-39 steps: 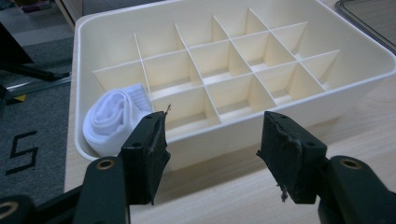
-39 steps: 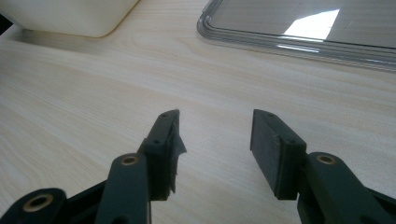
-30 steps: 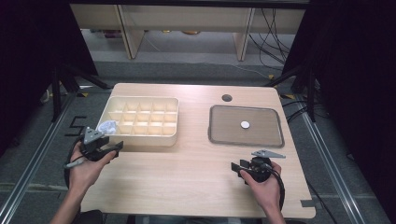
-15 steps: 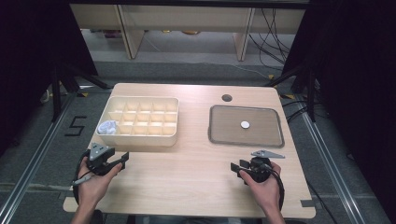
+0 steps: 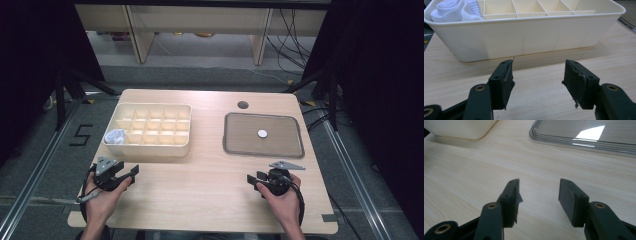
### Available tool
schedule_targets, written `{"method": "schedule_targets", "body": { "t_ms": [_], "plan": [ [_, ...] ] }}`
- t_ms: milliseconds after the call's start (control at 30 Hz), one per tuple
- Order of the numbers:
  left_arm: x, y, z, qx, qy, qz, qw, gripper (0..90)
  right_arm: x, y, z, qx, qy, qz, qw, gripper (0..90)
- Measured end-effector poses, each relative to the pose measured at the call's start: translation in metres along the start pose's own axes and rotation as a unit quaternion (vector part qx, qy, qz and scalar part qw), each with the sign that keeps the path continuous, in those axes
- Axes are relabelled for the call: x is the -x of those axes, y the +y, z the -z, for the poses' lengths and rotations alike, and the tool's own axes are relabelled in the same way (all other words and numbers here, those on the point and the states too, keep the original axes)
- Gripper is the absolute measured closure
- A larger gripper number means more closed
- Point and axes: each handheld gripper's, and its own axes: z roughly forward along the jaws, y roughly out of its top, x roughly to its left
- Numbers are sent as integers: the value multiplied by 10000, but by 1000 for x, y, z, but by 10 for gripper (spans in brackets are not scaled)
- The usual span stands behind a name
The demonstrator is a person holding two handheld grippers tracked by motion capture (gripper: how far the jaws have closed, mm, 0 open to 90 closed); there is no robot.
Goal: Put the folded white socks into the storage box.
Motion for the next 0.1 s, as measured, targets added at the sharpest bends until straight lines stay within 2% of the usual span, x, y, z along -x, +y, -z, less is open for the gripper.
{"method": "schedule_targets", "body": {
  "t_ms": [100],
  "plan": [
    [0,0,0,12,4,14,10000,397,0,0,-1,-6,-33,10,10000,519]
  ]
}}
